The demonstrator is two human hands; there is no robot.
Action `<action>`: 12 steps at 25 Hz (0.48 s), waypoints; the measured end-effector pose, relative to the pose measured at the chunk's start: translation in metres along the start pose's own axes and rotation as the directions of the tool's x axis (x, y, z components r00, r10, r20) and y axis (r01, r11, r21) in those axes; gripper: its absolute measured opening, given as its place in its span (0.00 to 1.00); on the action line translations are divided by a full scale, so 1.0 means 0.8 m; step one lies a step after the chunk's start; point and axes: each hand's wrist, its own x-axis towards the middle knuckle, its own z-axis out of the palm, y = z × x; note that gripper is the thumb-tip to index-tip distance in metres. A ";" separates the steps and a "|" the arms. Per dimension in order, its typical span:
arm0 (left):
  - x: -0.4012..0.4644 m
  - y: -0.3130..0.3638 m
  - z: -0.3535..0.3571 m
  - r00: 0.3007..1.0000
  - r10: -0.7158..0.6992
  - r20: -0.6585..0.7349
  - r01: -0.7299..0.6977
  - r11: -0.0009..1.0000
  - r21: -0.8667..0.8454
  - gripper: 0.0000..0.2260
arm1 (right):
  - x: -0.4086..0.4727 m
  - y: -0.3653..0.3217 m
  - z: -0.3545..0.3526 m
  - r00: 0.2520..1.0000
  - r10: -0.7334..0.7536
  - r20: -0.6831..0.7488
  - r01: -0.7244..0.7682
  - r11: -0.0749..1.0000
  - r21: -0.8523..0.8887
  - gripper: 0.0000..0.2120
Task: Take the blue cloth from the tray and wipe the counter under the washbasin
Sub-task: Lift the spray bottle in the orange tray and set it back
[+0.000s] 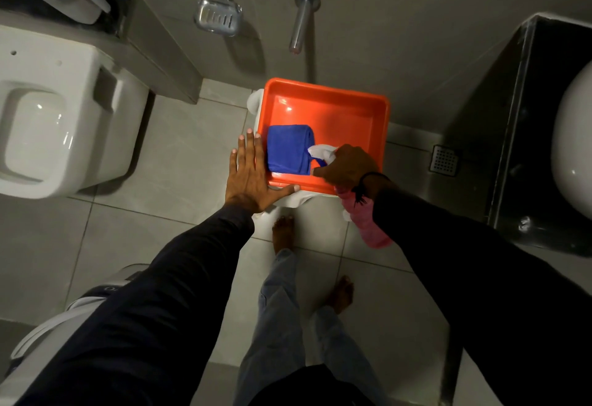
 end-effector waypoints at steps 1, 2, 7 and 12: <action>0.000 0.000 -0.001 1.000 0.000 0.003 0.000 1.000 -0.001 0.63 | -0.002 0.000 -0.002 0.999 -0.018 -0.033 0.018 1.000 0.003 0.32; -0.001 0.000 -0.001 1.000 -0.001 0.006 0.001 1.000 -0.002 0.63 | -0.004 0.000 -0.003 0.998 -0.026 -0.056 0.028 0.999 0.023 0.32; -0.003 0.001 -0.005 1.000 0.006 0.007 -0.006 1.000 -0.011 0.62 | -0.003 0.005 -0.013 0.999 0.039 -0.014 -0.037 0.995 0.097 0.31; -0.006 0.003 -0.008 1.000 0.009 0.012 -0.009 1.000 -0.014 0.63 | -0.006 0.010 -0.042 0.999 0.011 -0.033 -0.006 0.987 0.162 0.30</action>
